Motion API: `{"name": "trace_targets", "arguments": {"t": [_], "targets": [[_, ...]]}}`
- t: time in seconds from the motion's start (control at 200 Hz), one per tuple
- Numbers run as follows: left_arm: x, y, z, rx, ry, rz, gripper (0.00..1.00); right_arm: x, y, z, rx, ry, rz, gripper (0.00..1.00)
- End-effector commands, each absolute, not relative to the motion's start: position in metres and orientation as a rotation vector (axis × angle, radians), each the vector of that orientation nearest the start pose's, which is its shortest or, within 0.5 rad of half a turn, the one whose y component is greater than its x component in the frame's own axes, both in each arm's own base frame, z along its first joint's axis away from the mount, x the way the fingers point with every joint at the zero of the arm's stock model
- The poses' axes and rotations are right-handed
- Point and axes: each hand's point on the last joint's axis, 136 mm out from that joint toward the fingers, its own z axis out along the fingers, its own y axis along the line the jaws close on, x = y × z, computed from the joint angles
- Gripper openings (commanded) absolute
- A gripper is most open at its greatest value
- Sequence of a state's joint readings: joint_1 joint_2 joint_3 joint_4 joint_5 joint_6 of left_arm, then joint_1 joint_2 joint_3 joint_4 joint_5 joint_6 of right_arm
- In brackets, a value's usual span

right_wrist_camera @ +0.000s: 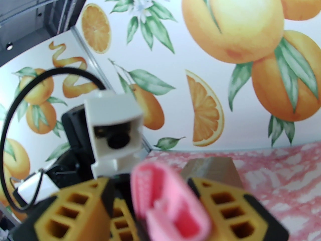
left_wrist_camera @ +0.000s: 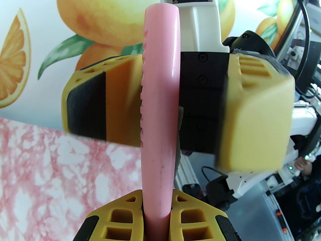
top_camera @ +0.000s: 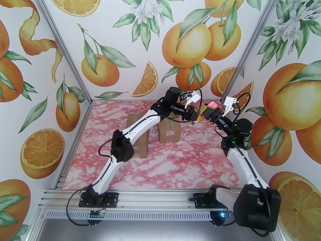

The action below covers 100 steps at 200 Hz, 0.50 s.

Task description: Unpack the express box

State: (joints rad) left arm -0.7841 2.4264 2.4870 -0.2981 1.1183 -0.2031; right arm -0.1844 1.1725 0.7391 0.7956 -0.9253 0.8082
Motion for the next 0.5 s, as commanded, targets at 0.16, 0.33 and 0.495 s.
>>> {"name": "trace_targets", "arguments": {"t": [0.16,0.33,0.495], "targets": [[0.3028,-0.5258,0.3621,1.437,1.317,-1.689,0.00,0.3414,0.0907,0.3903,-0.325,1.343,1.079,0.36],[0.3016,-0.5228,0.3619,1.448,1.317,-1.701,0.00,0.3408,0.0940,0.3884,-0.341,1.354,1.097,0.26],[0.3043,-0.5197,0.3606,1.446,1.327,-1.707,0.00,0.3382,0.0961,0.3868,-0.350,1.355,1.098,0.11]]}}
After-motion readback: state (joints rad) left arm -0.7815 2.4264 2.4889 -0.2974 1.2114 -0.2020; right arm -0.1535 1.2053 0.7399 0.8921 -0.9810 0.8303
